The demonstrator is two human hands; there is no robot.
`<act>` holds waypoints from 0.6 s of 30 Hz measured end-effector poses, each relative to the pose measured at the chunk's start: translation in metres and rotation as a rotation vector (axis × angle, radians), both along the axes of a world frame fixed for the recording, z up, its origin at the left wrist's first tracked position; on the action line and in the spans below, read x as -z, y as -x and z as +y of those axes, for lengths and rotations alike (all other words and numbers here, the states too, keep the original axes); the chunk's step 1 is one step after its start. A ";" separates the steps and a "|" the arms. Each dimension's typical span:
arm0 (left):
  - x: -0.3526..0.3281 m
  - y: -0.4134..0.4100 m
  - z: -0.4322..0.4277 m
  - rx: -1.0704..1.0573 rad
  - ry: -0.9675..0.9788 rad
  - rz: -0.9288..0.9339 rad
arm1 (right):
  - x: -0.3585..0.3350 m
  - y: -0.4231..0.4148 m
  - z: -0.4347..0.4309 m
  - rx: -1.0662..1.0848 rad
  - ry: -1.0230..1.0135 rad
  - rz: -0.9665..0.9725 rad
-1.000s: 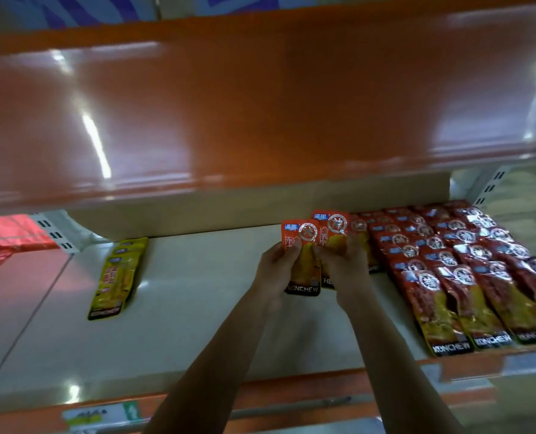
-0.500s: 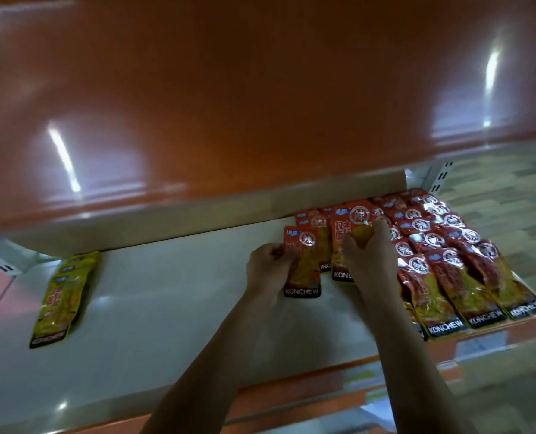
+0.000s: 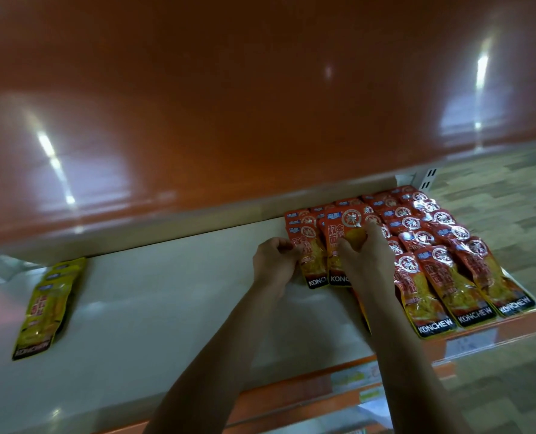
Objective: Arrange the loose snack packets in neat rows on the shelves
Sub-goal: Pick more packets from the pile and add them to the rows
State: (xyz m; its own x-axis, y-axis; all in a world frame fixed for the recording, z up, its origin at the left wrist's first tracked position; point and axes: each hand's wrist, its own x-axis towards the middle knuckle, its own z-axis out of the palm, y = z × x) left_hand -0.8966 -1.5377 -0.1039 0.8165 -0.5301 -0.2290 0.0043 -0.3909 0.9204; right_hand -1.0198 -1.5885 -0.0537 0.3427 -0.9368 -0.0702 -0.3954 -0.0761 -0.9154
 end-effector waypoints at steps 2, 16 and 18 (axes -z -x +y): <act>0.002 -0.002 0.000 0.031 -0.035 -0.063 | 0.005 -0.002 -0.005 0.004 0.018 0.039; -0.004 -0.006 0.002 0.134 -0.179 -0.226 | 0.014 -0.001 -0.005 -0.011 0.118 0.112; -0.004 -0.006 0.002 0.139 -0.171 -0.224 | 0.013 0.001 -0.006 -0.019 0.090 0.088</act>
